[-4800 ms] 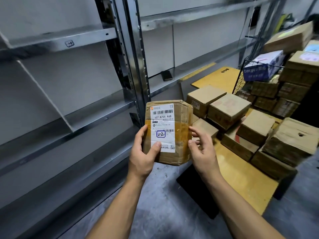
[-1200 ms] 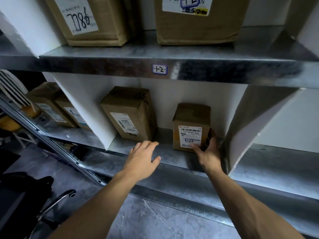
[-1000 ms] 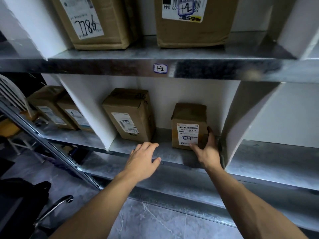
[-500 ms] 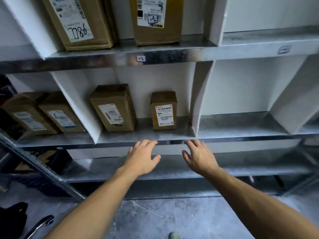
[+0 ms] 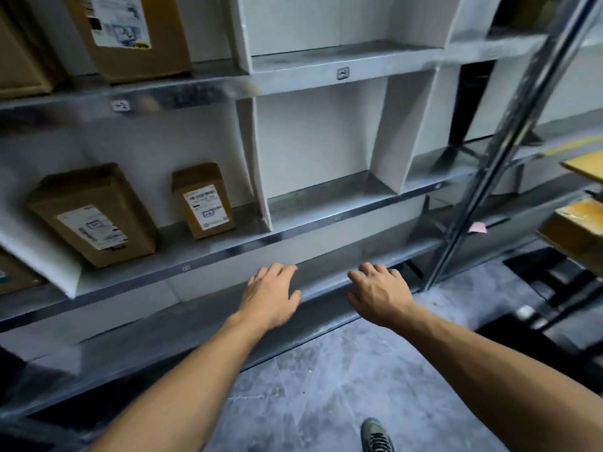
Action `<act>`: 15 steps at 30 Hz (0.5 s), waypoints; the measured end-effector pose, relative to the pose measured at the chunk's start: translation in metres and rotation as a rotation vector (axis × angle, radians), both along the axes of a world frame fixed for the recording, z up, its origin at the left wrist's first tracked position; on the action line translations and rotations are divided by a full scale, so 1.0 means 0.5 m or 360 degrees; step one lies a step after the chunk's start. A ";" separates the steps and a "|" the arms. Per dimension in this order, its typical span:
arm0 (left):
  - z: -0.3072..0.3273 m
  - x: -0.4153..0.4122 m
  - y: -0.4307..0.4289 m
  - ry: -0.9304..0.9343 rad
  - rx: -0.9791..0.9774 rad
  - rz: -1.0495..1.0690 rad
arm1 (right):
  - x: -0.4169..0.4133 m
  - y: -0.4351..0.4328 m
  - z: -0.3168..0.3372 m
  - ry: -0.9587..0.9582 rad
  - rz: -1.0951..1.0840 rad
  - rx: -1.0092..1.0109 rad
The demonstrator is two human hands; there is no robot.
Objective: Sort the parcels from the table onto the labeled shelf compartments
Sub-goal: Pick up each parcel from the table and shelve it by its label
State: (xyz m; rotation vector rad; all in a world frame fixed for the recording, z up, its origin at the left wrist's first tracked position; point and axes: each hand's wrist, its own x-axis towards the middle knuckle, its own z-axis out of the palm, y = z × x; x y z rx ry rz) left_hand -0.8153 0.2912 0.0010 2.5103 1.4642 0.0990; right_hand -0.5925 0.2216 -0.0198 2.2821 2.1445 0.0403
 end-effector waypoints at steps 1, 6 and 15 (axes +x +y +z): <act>0.000 0.027 -0.003 0.0008 -0.0002 -0.0046 | 0.023 -0.016 0.001 -0.0026 -0.0038 0.0000; 0.002 0.198 -0.012 0.0060 0.0038 -0.0310 | 0.172 -0.103 -0.001 -0.0037 -0.0306 0.0012; 0.021 0.636 -0.094 0.0037 0.0095 -0.0791 | 0.526 -0.291 0.036 -0.0102 -0.0759 0.0092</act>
